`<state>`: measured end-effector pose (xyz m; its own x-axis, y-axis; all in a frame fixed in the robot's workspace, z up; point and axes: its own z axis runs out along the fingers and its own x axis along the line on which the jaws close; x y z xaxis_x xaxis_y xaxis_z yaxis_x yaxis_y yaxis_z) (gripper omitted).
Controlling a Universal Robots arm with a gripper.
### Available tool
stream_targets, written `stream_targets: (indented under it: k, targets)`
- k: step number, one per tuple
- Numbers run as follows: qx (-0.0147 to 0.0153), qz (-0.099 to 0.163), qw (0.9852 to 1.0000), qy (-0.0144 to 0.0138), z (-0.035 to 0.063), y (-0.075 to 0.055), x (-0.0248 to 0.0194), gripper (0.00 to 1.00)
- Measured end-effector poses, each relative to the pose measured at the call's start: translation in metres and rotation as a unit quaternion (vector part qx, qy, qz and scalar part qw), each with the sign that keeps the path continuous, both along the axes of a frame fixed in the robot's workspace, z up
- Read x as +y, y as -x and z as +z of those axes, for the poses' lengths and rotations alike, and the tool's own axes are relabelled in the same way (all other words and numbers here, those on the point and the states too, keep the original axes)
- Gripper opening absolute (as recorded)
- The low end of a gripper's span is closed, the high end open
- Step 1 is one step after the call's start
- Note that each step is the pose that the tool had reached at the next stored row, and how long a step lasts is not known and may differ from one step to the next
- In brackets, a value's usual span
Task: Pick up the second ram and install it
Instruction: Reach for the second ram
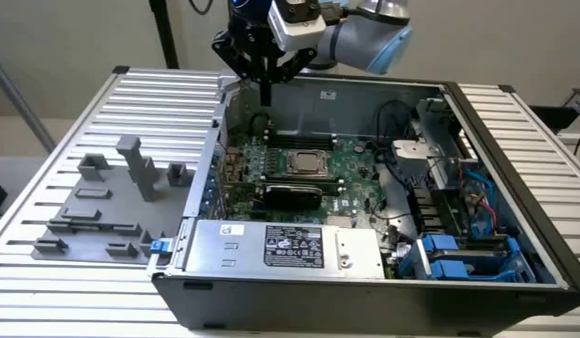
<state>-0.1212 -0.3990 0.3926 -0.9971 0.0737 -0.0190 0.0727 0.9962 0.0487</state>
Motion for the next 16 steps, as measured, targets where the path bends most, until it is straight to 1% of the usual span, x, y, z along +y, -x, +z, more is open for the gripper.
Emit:
stream_targets:
  k: [12,14,16]
  targets:
    - [0.0000,0.000,1.0000,0.0000,0.0000,0.0001,0.0000,0.11]
    - [0.0000,0.000,1.0000,0.0001,0.0001,0.0020,-0.0001,0.11]
    - [0.0000,0.000,1.0000,0.0000,0.0000,0.0074,0.0000,0.11]
